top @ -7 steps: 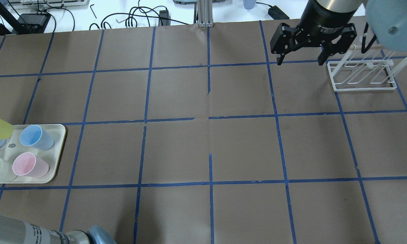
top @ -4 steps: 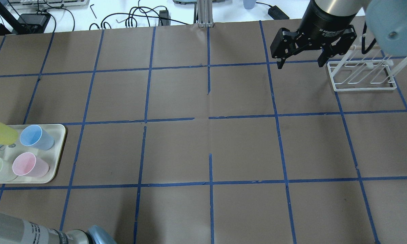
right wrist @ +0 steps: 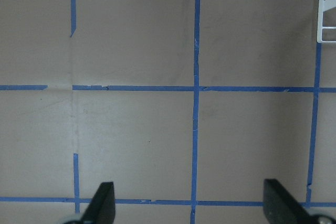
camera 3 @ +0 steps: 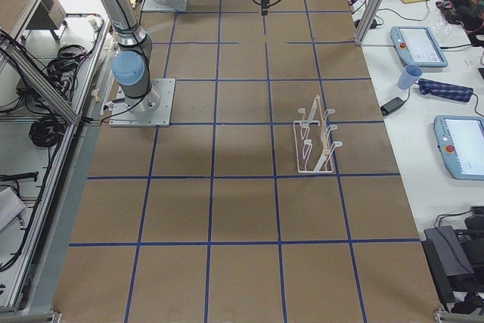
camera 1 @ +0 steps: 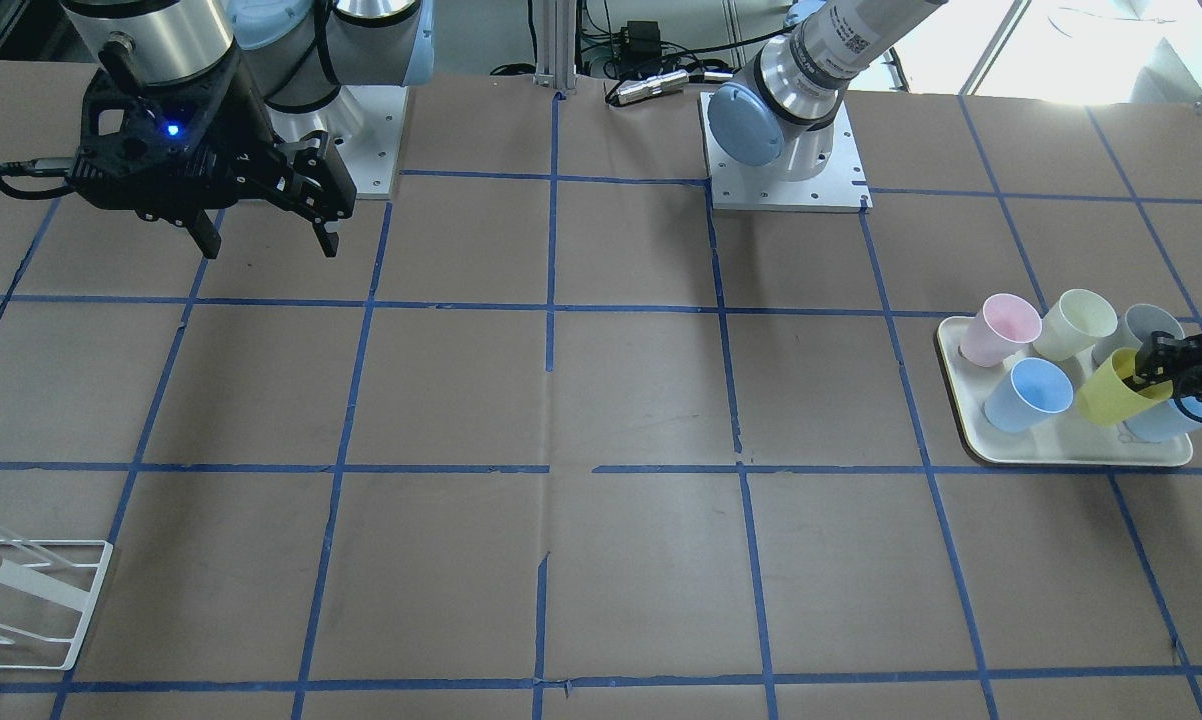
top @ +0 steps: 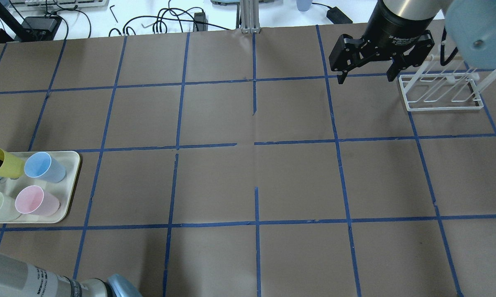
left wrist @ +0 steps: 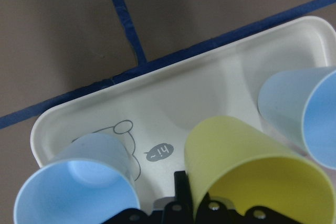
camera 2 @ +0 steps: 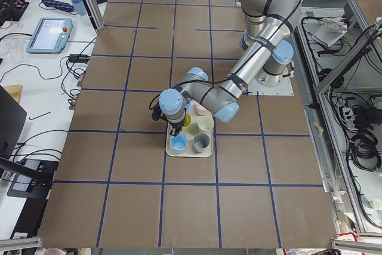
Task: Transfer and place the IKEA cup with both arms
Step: 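Lower the yellow cup into an empty tray slot and open the left gripper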
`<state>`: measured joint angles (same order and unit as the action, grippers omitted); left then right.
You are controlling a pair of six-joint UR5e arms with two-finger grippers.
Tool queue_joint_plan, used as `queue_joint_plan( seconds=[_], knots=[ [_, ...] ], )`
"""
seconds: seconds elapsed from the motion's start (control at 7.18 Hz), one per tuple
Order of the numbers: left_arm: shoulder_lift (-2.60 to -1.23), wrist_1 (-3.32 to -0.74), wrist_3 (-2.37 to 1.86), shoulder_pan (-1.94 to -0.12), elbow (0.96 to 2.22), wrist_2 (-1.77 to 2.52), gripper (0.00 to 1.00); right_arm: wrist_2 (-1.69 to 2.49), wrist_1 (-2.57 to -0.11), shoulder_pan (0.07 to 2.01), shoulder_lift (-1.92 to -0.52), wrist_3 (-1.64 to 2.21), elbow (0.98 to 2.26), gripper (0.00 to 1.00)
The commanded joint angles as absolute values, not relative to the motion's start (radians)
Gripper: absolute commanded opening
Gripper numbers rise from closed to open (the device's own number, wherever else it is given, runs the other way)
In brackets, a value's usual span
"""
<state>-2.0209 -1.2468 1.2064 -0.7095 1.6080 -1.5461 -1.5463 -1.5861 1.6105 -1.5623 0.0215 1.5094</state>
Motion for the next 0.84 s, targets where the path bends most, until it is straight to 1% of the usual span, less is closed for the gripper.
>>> queue_joint_plan(
  seconds=[0.0, 0.42, 0.7],
  knots=[
    [-2.034, -1.246, 1.204, -0.713, 1.595, -1.546, 1.0, -1.546, -1.586, 1.611, -1.563, 0.021, 1.509, 1.0],
    [-2.023, -1.256, 1.2, -0.716, 1.576, -1.546, 1.0, -1.548, -1.586, 1.609, -1.563, 0.02, 1.509, 1.0],
    [-1.979, -1.326, 1.136, -0.745, 1.543, -1.549, 1.0, -1.546, -1.586, 1.611, -1.563, 0.02, 1.509, 1.0]
  ],
)
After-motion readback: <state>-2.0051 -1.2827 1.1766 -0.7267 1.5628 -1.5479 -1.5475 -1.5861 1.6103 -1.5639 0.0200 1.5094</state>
